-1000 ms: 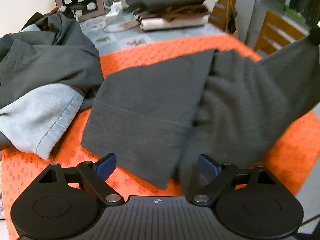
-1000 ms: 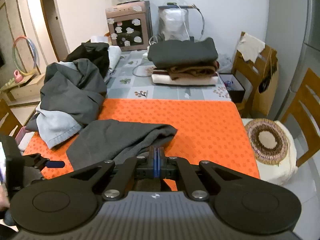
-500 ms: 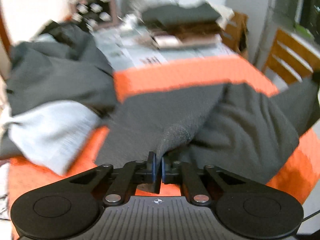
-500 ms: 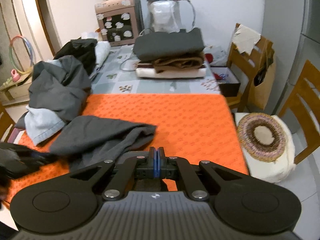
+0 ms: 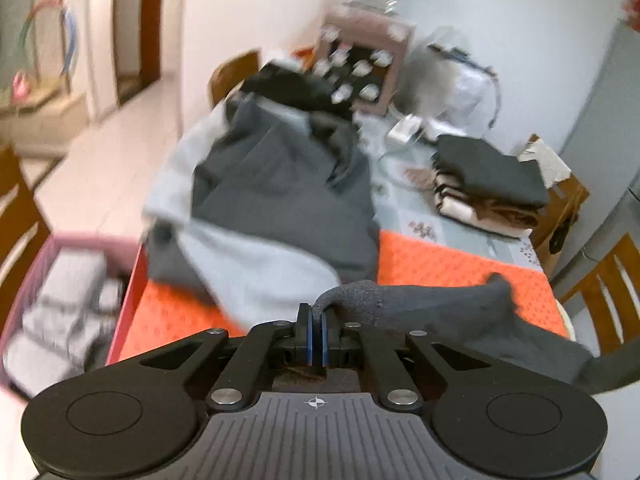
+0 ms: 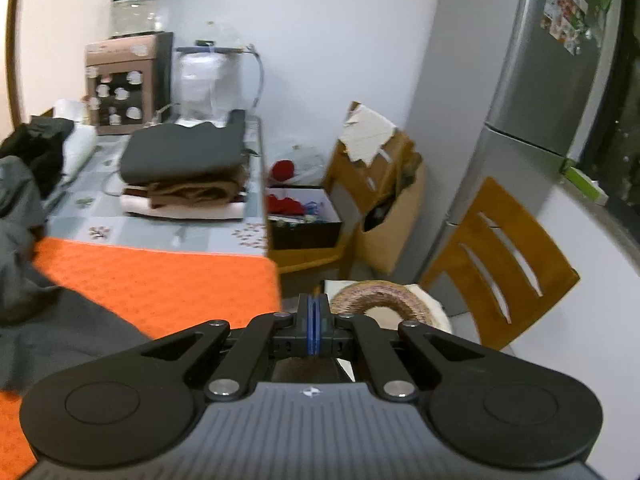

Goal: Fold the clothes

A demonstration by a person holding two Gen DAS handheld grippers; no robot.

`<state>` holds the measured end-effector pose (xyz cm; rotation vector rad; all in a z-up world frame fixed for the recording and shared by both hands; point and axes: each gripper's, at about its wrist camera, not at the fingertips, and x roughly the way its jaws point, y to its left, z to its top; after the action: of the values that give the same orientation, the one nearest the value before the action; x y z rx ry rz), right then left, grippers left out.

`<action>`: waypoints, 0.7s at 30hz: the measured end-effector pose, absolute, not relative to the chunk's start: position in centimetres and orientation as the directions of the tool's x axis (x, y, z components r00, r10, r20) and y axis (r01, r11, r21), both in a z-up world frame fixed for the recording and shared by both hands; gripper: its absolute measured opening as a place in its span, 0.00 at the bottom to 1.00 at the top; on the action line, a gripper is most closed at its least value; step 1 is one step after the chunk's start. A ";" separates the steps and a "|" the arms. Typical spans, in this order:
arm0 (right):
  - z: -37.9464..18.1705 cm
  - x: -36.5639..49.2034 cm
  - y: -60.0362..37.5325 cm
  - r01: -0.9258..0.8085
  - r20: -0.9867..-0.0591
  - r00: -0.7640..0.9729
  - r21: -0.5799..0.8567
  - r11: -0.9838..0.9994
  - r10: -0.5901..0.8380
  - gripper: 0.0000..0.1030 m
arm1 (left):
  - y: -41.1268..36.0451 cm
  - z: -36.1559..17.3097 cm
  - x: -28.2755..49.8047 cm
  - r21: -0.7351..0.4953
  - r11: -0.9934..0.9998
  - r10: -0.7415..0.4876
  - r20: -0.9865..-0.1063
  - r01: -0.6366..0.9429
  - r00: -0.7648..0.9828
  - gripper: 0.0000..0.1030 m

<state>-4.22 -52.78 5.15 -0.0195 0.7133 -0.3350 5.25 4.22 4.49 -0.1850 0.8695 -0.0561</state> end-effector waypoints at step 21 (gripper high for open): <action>-7.0 -1.4 -39.7 -0.286 -0.811 0.583 -0.150 0.947 0.048 0.66 | 1.8 -7.9 2.1 0.095 0.987 0.015 -0.852 0.126 0.523 0.88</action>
<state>-1.36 -39.75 -7.00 -0.2775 0.9313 0.1974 2.06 1.76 -7.90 0.1513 1.0198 -0.0670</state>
